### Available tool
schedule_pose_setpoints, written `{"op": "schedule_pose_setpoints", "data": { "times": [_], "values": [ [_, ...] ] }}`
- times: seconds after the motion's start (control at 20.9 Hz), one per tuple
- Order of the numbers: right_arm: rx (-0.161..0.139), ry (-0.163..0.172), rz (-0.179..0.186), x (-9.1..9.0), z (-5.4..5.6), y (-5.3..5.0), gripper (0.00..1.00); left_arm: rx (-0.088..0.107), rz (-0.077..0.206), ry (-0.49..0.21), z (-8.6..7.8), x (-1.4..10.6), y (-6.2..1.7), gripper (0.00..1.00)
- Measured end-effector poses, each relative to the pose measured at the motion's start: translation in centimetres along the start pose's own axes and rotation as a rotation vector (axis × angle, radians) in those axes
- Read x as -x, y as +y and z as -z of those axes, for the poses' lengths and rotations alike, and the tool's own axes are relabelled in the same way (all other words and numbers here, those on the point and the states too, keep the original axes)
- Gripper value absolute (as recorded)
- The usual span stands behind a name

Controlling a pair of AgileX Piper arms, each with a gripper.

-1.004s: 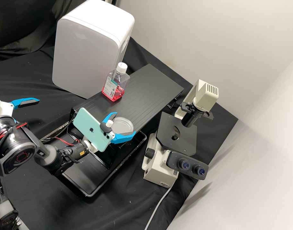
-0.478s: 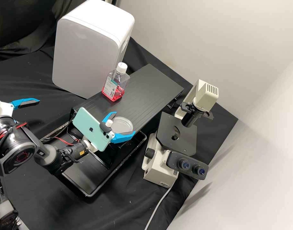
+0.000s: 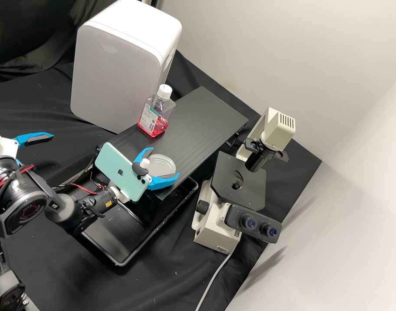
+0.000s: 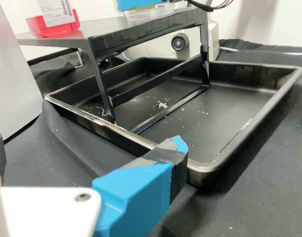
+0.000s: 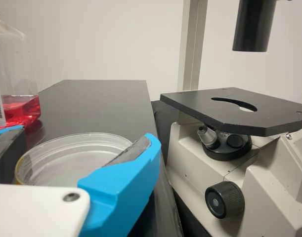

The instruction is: Remove the lid from the petri dish

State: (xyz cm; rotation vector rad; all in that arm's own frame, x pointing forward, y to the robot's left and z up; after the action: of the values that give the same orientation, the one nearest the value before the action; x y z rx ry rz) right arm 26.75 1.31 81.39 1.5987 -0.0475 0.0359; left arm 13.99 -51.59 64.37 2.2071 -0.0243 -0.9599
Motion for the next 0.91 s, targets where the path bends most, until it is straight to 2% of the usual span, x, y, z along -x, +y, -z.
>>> {"op": "schedule_pose_setpoints", "data": {
  "times": [0.29, 0.43, 0.53, 0.62, 0.72, 0.91],
  "values": [
    [0.0, 0.015, -0.015, 0.1, 0.4, 0.4, 0.0, -0.002, 0.008, 0.001, 0.0, -0.1, -0.18, 1.0],
    [-0.007, 0.026, -0.035, 0.3, 0.7, 0.9, 0.0, -0.001, 0.006, 0.002, 0.0, -0.1, -0.13, 1.0],
    [-0.031, 0.028, -0.051, 0.4, 0.7, 1.4, 0.0, -0.001, 0.006, 0.002, 0.0, -0.1, -0.13, 1.0],
    [-0.039, 0.03, -0.063, 0.5, 0.7, 1.7, 0.0, -0.001, 0.006, 0.002, 0.0, -0.1, -0.13, 1.0],
    [-0.048, 0.036, -0.063, 0.5, 0.8, 1.7, 0.0, -0.001, 0.006, 0.002, 0.0, -0.1, -0.13, 1.0],
    [-0.046, 0.058, -0.055, 0.6, 1.4, 1.6, 0.0, -0.001, 0.006, 0.002, 0.0, -0.1, -0.13, 1.0]
  ]
}}
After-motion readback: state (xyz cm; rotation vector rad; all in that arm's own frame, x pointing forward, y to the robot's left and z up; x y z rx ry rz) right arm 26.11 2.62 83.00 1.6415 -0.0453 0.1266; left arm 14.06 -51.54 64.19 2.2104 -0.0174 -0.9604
